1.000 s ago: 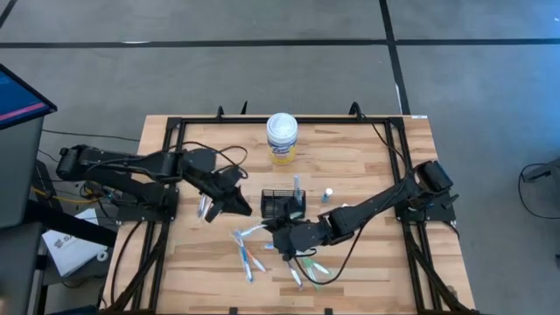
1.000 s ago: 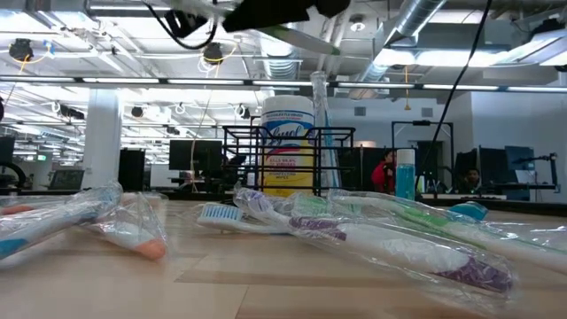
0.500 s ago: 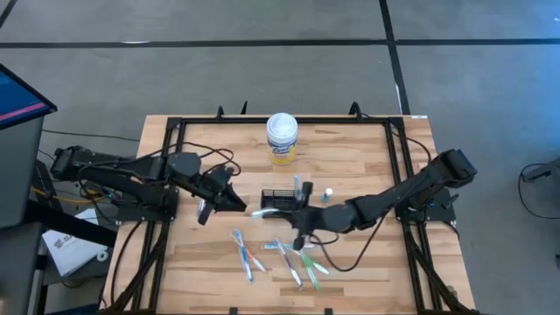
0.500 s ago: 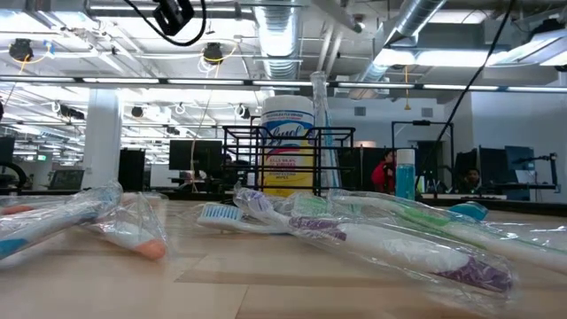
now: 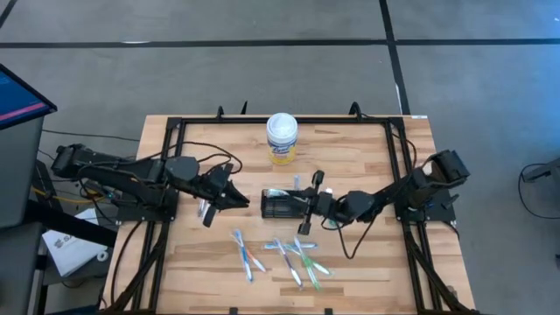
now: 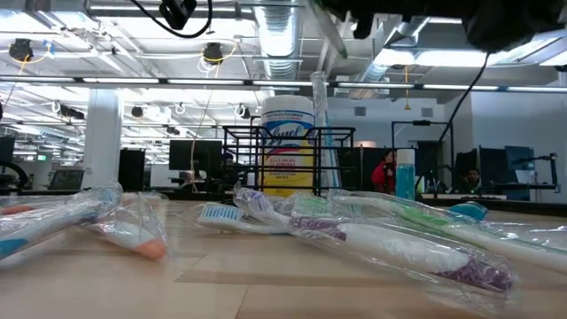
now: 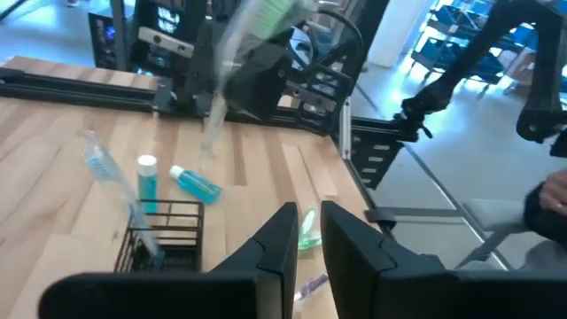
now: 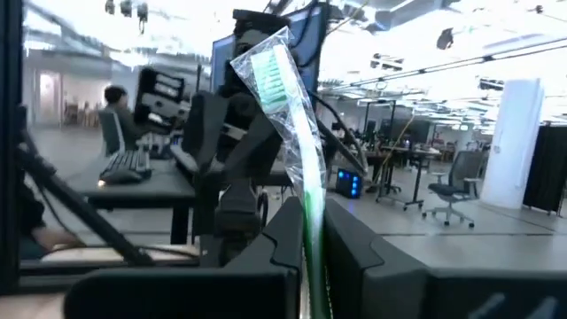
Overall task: Pick & Place toothbrushing station
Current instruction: Put the top right green toothbrush into the black mesh organizer
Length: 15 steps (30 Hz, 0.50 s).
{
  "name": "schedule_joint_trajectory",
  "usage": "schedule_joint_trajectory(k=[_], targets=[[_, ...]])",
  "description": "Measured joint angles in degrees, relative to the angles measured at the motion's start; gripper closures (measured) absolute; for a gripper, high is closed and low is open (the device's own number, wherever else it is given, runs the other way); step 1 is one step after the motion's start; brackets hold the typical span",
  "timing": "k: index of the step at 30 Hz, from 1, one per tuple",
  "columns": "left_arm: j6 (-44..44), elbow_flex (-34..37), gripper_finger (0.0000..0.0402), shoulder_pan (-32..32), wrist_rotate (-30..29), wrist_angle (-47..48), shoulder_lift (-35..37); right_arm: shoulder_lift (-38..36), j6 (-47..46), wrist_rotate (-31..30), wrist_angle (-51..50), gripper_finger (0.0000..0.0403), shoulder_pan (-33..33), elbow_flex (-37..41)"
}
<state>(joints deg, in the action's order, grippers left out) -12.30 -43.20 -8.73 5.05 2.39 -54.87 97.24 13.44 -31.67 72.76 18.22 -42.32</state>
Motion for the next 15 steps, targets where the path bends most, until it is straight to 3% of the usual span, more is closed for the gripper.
schedule_joint_trajectory(k=[7, 15], targets=[[0.1, 0.0, 0.0355, -1.7, -2.5, 0.0, 0.0, 6.8, -1.4, 0.7, 16.4, 0.0388, -0.8, 3.5], [1.0, 0.0, 0.0355, -4.2, -4.1, -0.1, 0.0, 9.6, -5.5, 1.1, 16.6, 0.0388, -2.4, 4.8]])
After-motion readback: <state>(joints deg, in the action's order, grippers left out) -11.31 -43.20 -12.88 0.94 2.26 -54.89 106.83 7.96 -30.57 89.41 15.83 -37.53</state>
